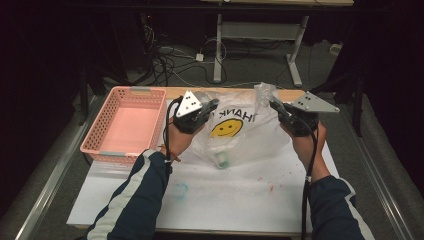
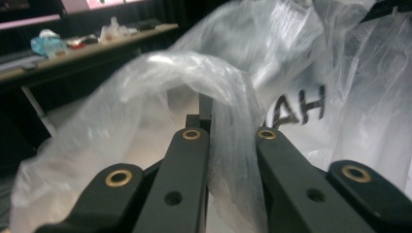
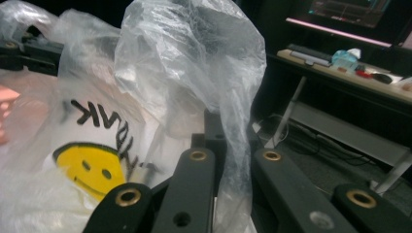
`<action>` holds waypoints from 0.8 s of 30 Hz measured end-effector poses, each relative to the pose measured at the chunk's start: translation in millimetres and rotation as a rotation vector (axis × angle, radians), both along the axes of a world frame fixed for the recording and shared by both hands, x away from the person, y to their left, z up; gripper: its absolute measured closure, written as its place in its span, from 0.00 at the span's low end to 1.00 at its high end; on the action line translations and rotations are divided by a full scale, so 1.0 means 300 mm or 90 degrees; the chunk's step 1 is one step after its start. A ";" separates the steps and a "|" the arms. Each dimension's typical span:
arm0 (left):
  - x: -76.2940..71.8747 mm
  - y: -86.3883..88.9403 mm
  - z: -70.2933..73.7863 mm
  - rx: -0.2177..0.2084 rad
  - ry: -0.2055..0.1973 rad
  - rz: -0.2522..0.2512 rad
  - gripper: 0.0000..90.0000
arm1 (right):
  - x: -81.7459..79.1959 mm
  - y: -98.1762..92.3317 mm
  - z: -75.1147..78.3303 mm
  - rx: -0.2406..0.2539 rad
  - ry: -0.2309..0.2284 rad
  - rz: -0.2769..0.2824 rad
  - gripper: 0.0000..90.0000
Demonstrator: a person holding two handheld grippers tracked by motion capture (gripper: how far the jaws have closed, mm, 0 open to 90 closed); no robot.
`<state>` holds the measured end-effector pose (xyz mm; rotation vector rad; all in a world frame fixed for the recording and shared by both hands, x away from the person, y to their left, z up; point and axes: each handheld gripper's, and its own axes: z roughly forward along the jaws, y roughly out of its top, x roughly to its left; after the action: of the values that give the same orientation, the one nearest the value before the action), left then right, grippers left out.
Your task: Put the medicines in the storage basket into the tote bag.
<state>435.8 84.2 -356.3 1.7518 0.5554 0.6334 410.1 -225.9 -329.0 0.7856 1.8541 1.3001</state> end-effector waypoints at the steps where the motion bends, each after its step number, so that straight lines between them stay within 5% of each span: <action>1: 0.002 -0.006 0.015 -0.005 -0.004 -0.002 0.97 | 0.000 0.003 0.012 0.004 -0.002 -0.002 1.00; 12: -0.033 0.016 0.175 -0.021 -0.052 0.010 0.98 | -0.033 0.037 0.122 0.014 -0.027 -0.001 1.00; 17: -0.037 0.038 0.216 -0.016 -0.060 0.060 0.98 | -0.036 0.031 0.167 0.026 -0.034 -0.004 1.00; 24: -0.057 0.055 0.282 -0.025 -0.087 0.086 0.98 | -0.053 0.040 0.244 0.025 -0.054 -0.003 1.00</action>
<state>418.7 100.8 -271.7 1.6299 0.5895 0.8251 394.0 -213.7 -255.8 0.7432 1.7638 1.3508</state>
